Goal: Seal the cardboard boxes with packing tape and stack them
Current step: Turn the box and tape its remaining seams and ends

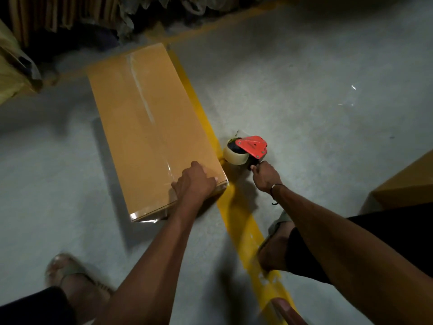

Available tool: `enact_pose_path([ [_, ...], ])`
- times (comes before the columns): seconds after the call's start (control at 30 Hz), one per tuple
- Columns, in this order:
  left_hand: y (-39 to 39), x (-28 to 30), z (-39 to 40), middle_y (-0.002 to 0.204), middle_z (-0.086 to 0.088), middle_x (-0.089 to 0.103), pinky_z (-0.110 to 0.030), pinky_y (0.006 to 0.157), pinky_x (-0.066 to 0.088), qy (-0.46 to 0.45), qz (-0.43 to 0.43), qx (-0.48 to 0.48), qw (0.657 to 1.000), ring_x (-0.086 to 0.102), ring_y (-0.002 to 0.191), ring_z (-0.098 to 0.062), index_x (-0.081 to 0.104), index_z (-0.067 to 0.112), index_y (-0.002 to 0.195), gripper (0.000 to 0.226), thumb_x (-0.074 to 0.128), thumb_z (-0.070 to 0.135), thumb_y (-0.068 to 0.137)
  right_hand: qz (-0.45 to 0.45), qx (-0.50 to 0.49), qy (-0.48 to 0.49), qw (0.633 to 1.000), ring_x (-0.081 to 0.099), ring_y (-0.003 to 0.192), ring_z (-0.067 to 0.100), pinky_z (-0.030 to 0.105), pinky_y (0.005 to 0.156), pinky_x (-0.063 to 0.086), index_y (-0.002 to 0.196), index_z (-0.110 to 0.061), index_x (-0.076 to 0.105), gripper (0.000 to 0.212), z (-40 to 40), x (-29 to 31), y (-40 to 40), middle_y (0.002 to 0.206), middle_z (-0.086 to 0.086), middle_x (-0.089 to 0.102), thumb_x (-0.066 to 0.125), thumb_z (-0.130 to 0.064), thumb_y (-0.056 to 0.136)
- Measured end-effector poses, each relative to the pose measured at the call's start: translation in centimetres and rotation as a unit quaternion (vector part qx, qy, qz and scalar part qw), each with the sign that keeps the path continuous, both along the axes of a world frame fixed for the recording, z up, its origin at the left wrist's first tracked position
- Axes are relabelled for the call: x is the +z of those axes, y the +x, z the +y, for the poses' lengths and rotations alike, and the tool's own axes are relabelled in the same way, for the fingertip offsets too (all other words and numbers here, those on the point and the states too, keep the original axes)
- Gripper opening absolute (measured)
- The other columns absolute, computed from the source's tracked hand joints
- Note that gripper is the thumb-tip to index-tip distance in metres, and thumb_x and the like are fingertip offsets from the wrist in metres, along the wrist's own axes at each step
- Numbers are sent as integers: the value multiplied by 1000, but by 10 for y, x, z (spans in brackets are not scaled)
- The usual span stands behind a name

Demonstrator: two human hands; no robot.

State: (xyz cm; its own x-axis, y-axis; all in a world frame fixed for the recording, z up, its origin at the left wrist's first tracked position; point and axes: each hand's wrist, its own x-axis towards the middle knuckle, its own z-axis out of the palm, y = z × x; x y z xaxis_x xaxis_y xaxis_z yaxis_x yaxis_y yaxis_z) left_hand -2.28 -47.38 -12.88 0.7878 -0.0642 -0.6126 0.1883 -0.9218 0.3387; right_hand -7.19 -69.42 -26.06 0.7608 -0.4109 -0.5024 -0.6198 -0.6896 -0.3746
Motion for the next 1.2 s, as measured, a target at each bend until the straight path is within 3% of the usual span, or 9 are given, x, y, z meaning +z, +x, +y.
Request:
enact_pose_path([
  [0.37,-6,-5,-1,124,-6,65,-49,105,43,-1,-36,0,999,62,117,-36,56,22,115,41,75,47,89,52,-102,99,988,56,115,44,37,78,38,118,3,54,34,24,-40,-15,122,27,61,61,-23,98],
  [0.5,-5,-5,-2,122,-5,66,-49,104,45,-9,-38,5,999,62,115,-35,53,24,109,39,76,47,88,-24,-186,90,978,52,113,46,46,92,46,122,2,49,67,30,-14,-11,125,27,51,59,-43,74],
  [0.7,-6,-3,-1,126,-8,65,-46,102,42,-17,-38,19,999,61,119,-36,52,25,106,39,78,46,86,-114,-456,299,830,70,87,21,39,79,60,109,-21,58,72,53,-2,-17,106,4,66,80,-68,59],
  [0.8,-6,-5,-1,127,-8,66,-45,102,41,-17,-43,32,998,61,120,-36,56,23,110,40,78,46,86,-76,-433,493,751,64,68,7,30,68,50,102,-26,68,37,82,28,-21,83,-6,69,79,-53,81],
  [0.9,-8,-6,-1,127,-9,65,-45,100,41,-23,-49,34,998,60,120,-38,57,23,111,40,78,44,86,-78,-384,601,697,65,83,14,29,73,49,106,-23,78,27,107,34,-20,116,6,75,77,-43,89],
  [0.97,-8,-7,-1,128,-10,64,-45,100,40,-22,-46,30,998,60,121,-38,57,22,113,40,78,44,87,-116,-410,635,644,69,76,13,23,66,52,96,-18,82,20,111,38,-17,106,9,77,66,-30,99],
  [1.07,-6,-11,0,129,-10,63,-46,102,40,-18,-45,22,999,59,122,-38,57,21,116,42,77,45,88,-113,-410,605,673,61,65,10,17,51,47,95,-17,77,18,107,37,-17,88,3,72,60,-18,102],
  [1.13,-6,-13,1,128,-9,63,-46,102,41,-19,-50,17,998,59,122,-38,57,21,116,42,77,45,87,-97,-425,509,742,54,63,14,19,48,46,85,-16,73,16,100,32,-16,74,1,66,64,-9,96],
  [1.2,-4,-16,3,125,-8,64,-44,100,44,-31,-54,16,998,61,119,-36,58,22,112,41,78,46,86,-110,-418,345,834,62,74,21,26,65,54,82,-16,73,8,93,36,-9,75,-1,67,73,-12,89],
])
